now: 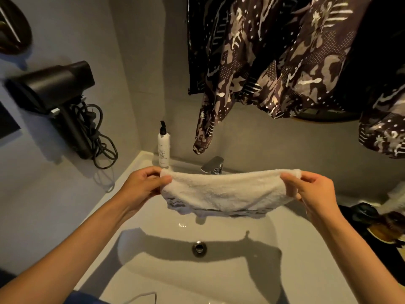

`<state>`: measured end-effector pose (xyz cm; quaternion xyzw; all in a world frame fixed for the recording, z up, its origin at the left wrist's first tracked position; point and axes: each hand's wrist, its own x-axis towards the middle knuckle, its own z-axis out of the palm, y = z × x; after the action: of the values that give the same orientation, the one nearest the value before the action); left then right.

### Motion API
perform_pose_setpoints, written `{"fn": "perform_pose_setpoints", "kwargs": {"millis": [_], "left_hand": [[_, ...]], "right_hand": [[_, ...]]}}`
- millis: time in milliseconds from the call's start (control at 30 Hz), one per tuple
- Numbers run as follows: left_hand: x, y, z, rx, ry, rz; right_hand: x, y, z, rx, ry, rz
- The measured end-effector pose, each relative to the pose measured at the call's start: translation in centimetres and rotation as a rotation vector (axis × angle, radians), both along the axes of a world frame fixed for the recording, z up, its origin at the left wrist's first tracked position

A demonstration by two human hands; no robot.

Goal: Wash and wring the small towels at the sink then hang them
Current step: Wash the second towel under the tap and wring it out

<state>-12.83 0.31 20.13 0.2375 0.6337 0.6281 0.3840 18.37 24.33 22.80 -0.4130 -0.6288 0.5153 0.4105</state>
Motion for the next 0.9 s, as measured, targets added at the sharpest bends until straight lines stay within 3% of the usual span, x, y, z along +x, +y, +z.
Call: {"fn": "perform_pose_setpoints", "kwargs": {"millis": [67,133,233,367,600,733,833,900], "left_hand": [[1.1,0.9,1.3,0.062,-0.341,-0.072],[2.4,1.6,2.3,0.034,-0.467,-0.117],[2.9,2.6,3.0,-0.002,-0.287,-0.017],[1.6,1.6,3.4,0.029,-0.177,0.134],[1.4,0.6,4.5,-0.035,0.356,-0.053],[2.0,1.1,6.4,-0.072,0.46,-0.12],[2.7,1.6,7.0,-0.18,0.789,-0.163],[3.2,2.0,8.1,-0.165,0.996,-0.079]], "right_hand": [[-0.4,-0.1,2.0,0.059,0.055,0.06],[-0.7,-0.3,3.7,0.065,0.035,0.144],[-0.5,0.2,5.0,-0.051,-0.091,0.203],[0.5,1.1,5.2,-0.367,0.004,0.171],[1.8,2.0,5.2,-0.227,0.109,0.024],[2.2,1.7,5.9,-0.145,0.193,0.038],[2.5,2.1,6.9,-0.217,0.31,0.003],[3.0,2.6,7.7,-0.369,0.365,0.017]]}}
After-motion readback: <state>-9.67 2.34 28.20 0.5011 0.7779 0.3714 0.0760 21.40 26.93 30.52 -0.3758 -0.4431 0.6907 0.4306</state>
